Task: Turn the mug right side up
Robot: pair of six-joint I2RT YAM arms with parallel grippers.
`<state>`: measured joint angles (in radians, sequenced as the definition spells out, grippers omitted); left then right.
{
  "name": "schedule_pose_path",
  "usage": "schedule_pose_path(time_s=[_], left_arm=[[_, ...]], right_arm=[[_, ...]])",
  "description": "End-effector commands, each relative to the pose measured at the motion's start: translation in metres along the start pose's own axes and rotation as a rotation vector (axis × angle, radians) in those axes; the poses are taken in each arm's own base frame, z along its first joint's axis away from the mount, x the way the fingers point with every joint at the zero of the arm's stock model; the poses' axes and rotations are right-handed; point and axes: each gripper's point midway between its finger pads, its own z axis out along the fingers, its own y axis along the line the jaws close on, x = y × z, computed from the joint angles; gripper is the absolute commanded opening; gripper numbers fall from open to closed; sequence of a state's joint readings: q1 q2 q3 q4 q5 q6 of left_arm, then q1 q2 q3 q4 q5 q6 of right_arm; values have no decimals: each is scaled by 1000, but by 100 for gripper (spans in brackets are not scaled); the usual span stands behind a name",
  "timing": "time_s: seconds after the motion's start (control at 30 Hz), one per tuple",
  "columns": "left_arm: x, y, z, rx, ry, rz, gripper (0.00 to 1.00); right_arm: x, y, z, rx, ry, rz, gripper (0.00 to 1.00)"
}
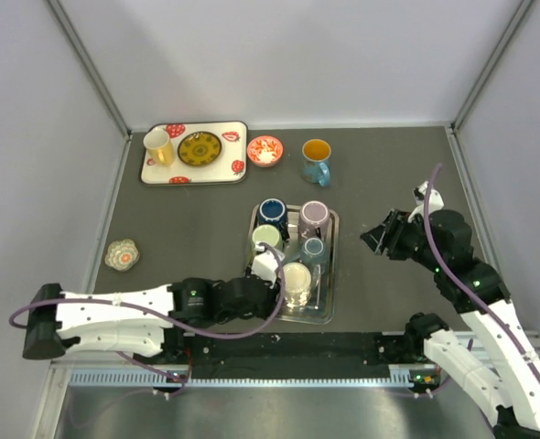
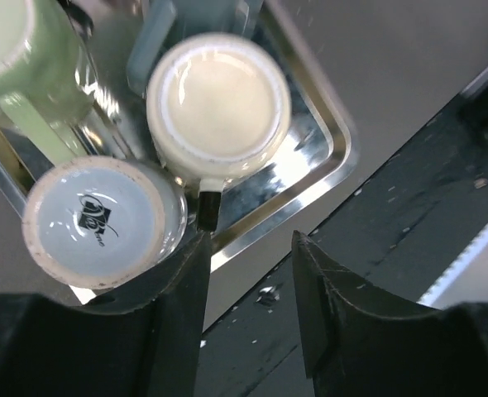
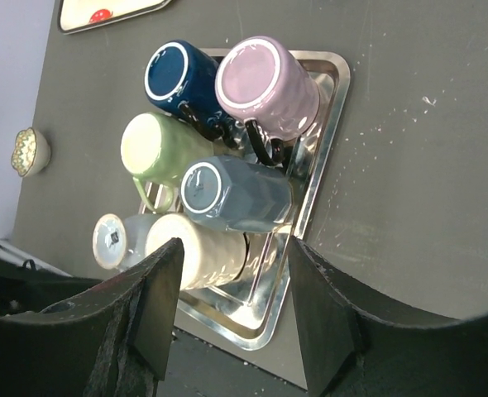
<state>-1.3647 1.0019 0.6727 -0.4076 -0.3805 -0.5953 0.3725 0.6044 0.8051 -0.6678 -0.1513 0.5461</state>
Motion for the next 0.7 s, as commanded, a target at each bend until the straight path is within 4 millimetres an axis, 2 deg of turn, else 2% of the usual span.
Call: schedule_pose_path(time_s=[0.0,0.03,0.07,0.1,0.13,0.17,0.2,0.27,0.3,0.37,0.4,0.47,0.5,0.53,0.57,0.6,0.63,0.67], left_arm=[[-92,-13,-55,90,-328,-98,52],[-105,-8,-64,72,-387,-111,63],[-113,-4,-71,69,-431,-116,68],[-129,1,-85,69,-512,-128,71],[-136,11,-91,28,-549,-141,81],[-142,16,-97,9,-575,-147,85],[-144,22,-101,-18,-585,-137,87],[-152,34,-106,-87,-602,-148,91],[-148,38,-104,-117,-578,-146,91],[-149,45,-103,-141,-567,-175,92],[-148,45,-100,-130,-555,-183,92],[-149,64,-95,-171,-538,-201,92],[-149,83,-92,-223,-523,-224,92],[-142,98,-93,-273,-495,-236,92],[-141,109,-95,-302,-493,-254,92],[-143,123,-99,-326,-502,-279,93],[-147,127,-102,-322,-523,-294,93],[-152,130,-110,-316,-558,-294,93]], right_arm=[[-29,14,8,-29,-68,-21,54],[-32,14,12,-21,-71,-26,54],[-34,11,21,2,-59,-28,55],[-46,10,27,22,-89,-35,55],[-52,7,32,45,-96,-52,55],[-52,0,49,89,-64,-59,55],[-71,-2,54,126,-113,-74,55],[-88,-12,71,195,-143,-120,54],[-98,-11,90,199,-152,-142,54],[-106,-15,111,223,-135,-203,54],[-115,-13,130,233,-110,-206,54],[-119,-9,148,220,-66,-226,56],[-127,-4,167,216,-45,-223,57],[-129,-1,174,210,-27,-222,57],[-131,2,181,196,-21,-220,60],[-145,10,185,185,-44,-220,90],[-140,6,198,190,-15,-236,99],[-152,9,201,197,-35,-253,99]])
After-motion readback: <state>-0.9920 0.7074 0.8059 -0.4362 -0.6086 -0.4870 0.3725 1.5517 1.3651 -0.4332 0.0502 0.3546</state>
